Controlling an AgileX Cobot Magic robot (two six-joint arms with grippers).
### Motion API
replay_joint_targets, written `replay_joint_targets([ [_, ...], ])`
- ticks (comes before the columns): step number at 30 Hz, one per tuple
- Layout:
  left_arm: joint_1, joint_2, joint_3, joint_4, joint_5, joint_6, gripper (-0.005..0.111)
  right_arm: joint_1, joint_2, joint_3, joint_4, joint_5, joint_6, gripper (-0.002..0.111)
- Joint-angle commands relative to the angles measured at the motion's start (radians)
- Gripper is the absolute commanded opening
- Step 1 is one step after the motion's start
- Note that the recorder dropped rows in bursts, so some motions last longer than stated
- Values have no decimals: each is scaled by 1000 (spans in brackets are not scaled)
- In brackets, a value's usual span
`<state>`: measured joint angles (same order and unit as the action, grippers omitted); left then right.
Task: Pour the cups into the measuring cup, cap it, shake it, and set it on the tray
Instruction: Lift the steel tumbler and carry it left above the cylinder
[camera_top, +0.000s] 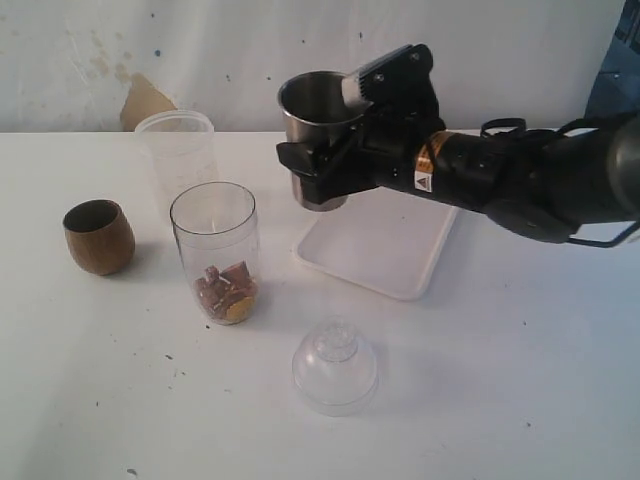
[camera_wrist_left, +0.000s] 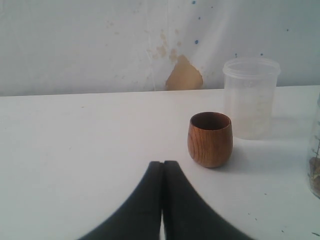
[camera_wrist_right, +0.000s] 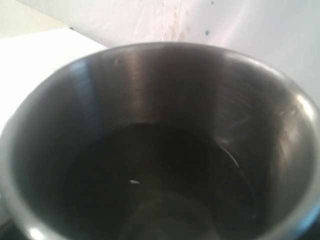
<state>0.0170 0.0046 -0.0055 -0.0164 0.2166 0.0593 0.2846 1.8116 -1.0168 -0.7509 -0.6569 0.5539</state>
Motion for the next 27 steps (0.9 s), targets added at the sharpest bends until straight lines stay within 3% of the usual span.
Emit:
replay_joint_targets([
  [1, 0, -5, 5, 0, -13, -2, 0, 33, 66, -93, 13, -32, 4, 0],
  [27, 0, -5, 5, 0, -13, -2, 0, 87, 176, -311, -51, 128, -91, 0],
])
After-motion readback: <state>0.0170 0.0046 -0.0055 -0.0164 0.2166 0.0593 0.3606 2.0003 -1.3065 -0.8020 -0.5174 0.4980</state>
